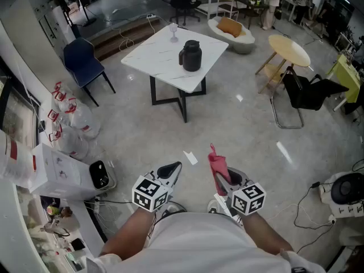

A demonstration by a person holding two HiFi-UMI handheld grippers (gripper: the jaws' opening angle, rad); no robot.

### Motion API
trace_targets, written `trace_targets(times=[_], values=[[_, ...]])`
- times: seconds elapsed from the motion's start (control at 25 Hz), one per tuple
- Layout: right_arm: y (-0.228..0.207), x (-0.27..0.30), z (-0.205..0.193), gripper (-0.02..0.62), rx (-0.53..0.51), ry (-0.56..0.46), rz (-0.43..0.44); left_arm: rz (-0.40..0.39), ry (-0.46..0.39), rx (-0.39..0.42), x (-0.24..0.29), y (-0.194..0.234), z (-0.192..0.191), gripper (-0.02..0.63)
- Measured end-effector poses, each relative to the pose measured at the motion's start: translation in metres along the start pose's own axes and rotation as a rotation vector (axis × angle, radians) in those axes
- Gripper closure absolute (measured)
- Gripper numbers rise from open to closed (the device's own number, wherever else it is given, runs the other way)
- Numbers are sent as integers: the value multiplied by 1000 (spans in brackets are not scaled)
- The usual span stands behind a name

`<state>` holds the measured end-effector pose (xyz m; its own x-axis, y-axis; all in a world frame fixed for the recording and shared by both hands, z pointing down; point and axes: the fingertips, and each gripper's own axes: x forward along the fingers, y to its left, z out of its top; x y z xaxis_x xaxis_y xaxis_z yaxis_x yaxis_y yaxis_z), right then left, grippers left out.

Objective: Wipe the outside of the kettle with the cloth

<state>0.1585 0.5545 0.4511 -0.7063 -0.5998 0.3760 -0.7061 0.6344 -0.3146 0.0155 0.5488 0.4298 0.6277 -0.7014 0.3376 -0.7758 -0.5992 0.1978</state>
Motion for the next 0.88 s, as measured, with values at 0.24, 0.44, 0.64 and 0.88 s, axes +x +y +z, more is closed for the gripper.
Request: trace_targets(times=[0.24,0.44,0.64,0.88], values=[[7,4,-1,474,-11,0,-5,-4,-4,4,-6,5,-2,606],[18,11,-4,474,3,-1,-17,-21,-7,7,-14,13,-6,606],[35,17,-8,466,69,-5,8,-38,2,2,-26,21,-11,606],[62,34,-18,465,56,-3,-9,-38,15,7,-51,40,-24,606]])
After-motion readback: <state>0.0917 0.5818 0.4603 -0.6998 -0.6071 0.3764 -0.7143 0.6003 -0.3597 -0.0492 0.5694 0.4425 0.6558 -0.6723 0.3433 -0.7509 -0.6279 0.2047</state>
